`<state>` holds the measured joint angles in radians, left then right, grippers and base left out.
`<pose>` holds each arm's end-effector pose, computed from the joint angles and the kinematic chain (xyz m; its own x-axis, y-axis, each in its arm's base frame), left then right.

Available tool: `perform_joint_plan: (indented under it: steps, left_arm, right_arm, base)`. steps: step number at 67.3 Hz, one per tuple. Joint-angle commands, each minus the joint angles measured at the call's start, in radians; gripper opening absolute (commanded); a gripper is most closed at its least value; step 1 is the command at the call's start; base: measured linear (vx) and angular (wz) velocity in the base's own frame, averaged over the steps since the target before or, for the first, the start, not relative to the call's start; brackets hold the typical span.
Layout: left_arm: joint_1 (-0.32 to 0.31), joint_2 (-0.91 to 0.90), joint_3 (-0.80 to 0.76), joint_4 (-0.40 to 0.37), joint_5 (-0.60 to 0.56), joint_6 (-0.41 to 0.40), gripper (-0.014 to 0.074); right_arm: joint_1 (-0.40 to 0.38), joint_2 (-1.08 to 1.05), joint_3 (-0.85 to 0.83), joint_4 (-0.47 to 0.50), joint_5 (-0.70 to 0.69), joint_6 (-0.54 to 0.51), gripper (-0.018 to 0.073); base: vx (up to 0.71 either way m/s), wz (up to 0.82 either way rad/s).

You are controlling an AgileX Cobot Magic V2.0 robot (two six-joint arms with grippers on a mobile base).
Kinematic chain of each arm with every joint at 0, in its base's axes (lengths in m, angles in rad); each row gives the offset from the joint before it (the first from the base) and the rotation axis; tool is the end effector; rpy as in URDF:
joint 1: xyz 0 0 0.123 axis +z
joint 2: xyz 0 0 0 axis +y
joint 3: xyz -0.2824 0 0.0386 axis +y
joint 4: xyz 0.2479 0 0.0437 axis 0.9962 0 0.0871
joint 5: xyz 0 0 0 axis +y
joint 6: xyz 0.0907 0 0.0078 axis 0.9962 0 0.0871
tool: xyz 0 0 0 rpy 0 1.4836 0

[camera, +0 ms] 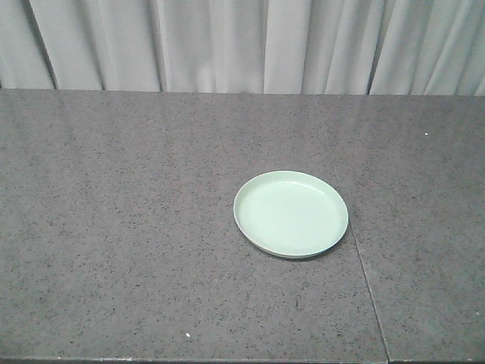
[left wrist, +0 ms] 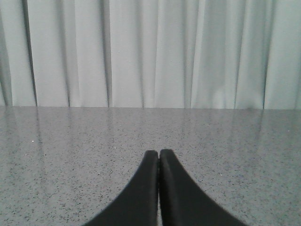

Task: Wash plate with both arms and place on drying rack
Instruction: 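Move the right gripper toward the rim of the pale green plate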

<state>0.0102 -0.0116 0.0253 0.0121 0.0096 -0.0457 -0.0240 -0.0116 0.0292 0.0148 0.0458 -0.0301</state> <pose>0.0565 0.0006 0.2043 0.0642 -0.0329 -0.9974 -0.0082 0.9994 -0.0335 0.0568 -0.0013 0.1997 0.0234 -0.0159 -0.9996 0.0237 0.9996 -0.0153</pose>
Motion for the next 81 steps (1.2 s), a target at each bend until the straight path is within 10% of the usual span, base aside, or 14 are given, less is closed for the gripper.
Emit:
perform_joint_plan:
  steps: [1,55,81]
  left_arm:
    - [-0.004,-0.013,-0.031,-0.002,-0.068,-0.005,-0.0006]
    - [-0.004,-0.013,-0.031,-0.002,-0.068,-0.005,-0.0006]
    - [-0.004,-0.013,-0.031,-0.002,-0.068,-0.005,-0.0006]
  right_arm:
    - [0.000,-0.004,0.001,-0.006,-0.073,0.000,-0.0005]
    - [0.000,-0.004,-0.056,0.028,-0.261,0.030,-0.0005]
    - [0.000,0.220,-0.519,0.000,0.209,-0.001,-0.0004]
  base:
    - [0.00,0.00]
    - [0.00,0.00]
    - [0.00,0.00]
